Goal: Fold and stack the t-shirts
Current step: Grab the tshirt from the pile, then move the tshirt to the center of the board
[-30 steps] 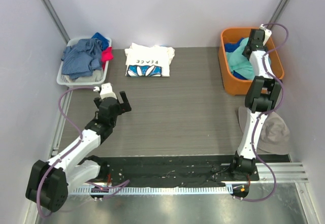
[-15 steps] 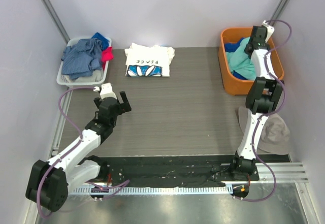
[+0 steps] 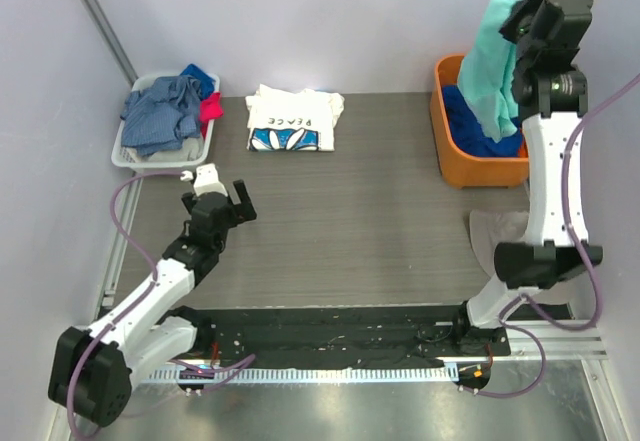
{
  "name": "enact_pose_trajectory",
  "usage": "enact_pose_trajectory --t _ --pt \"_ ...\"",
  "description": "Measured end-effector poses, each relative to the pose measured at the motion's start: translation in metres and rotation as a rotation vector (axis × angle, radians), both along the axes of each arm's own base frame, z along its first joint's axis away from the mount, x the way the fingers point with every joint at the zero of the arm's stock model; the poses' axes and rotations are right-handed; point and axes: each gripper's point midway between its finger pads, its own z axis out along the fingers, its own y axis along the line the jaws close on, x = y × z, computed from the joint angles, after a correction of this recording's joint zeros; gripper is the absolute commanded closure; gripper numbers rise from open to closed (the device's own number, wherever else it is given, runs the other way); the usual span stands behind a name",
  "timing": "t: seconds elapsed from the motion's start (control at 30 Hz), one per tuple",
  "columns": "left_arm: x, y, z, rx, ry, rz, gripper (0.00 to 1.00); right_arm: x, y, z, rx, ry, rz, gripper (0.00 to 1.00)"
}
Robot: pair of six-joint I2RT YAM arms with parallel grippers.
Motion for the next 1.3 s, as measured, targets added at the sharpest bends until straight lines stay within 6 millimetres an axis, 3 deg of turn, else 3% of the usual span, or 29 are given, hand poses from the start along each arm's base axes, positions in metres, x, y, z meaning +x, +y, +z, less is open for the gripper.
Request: enact_pose_trajectory --t 0.13,0.2,0.27,0.4,0.5,0.63,0.8,0.83,0.9,0.93,1.0,1.03,1.1,1.3 --pt "-0.005 0.002 0.016 -0.014 -0.034 0.000 0.00 -0.051 0.095 0.051 -0.013 -0.107 0.225 0.99" --pt "-0.008 0.004 0.024 -0.021 -0.052 0.001 0.00 -0.075 0.140 0.061 -0.010 -0.125 0.354 0.99" --pt "-0.013 0.006 0.029 -0.026 -0.063 0.004 0.00 -0.096 0.172 0.065 -0.007 -0.128 0.455 0.99" --pt "-0.020 0.010 0.034 -0.029 -0.070 0.009 0.00 -0.120 0.197 0.061 -0.001 -0.111 0.550 0.99" --pt "-0.026 0.013 0.035 -0.030 -0.067 0.014 0.00 -0.130 0.197 0.040 0.002 -0.069 0.563 0.99" --pt "-0.031 0.016 0.035 -0.030 -0.059 0.022 0.00 -0.135 0.192 -0.028 0.002 0.049 0.541 0.99" --pt "-0.035 0.016 0.031 -0.032 -0.038 0.026 0.00 -0.127 0.197 -0.218 -0.001 0.397 0.520 0.96" --pt "-0.035 0.016 0.031 -0.031 -0.037 0.025 0.00 -0.127 0.199 -0.254 -0.001 0.475 0.519 0.70" --pt "-0.035 0.016 0.031 -0.032 -0.032 0.023 0.00 -0.137 0.198 -0.348 -0.003 0.699 0.504 0.52" --pt "-0.035 0.015 0.031 -0.034 -0.031 0.021 0.00 -0.148 0.195 -0.385 -0.007 0.796 0.494 0.33" --pt "-0.035 0.014 0.030 -0.036 -0.027 0.017 0.00 -0.167 0.189 -0.428 -0.002 0.925 0.472 0.23" --pt "-0.035 0.014 0.029 -0.036 -0.023 0.016 0.00 -0.175 0.185 -0.440 -0.001 0.962 0.463 0.17" --pt "-0.036 0.013 0.027 -0.038 -0.014 0.009 0.01 -0.178 0.184 -0.439 0.007 0.962 0.458 0.11" --pt "-0.035 0.005 0.020 -0.048 0.016 -0.024 0.00 -0.163 0.197 -0.379 0.016 0.787 0.501 0.05"
